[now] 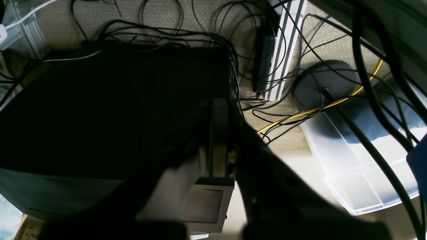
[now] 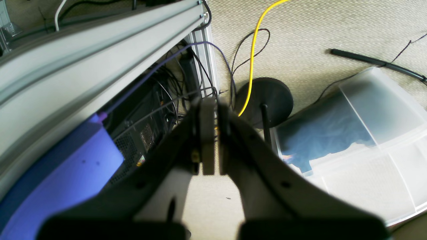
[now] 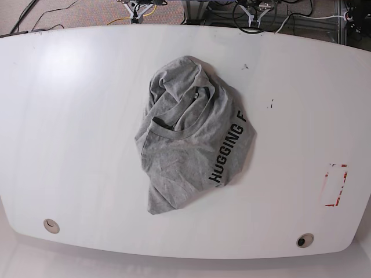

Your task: Layout the t-shirt on the table in an organized manner, then fold the t-shirt properly

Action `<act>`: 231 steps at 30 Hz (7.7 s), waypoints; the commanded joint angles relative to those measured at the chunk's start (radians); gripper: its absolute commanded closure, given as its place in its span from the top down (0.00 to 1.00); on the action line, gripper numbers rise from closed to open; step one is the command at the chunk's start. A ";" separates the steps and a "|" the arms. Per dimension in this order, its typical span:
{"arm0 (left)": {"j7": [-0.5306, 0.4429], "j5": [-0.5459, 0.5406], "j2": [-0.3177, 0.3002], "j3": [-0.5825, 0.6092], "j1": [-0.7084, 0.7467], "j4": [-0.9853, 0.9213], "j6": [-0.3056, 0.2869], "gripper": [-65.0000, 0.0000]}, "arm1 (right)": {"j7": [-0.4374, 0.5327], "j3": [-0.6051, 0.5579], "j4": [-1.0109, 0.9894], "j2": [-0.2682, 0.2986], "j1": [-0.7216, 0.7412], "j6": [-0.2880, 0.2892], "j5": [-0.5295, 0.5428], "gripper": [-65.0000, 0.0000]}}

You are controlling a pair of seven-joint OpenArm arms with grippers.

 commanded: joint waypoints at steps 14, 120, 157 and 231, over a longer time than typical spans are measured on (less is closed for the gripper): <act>0.000 -0.003 0.002 0.002 0.003 -0.010 0.004 0.01 | -0.001 0.003 0.011 0.000 -0.004 0.009 -0.004 0.01; -0.001 -0.010 0.035 0.011 0.290 0.497 0.001 0.00 | 0.046 0.006 0.593 -0.047 -0.383 0.001 0.010 0.01; -0.001 -0.026 0.145 0.013 0.846 1.249 -0.146 0.00 | 0.040 0.000 1.185 -0.099 -0.832 0.002 0.012 0.01; 0.003 -0.176 0.102 0.057 0.681 1.897 -0.147 0.00 | 0.045 -0.008 1.715 -0.151 -0.734 0.070 0.147 0.02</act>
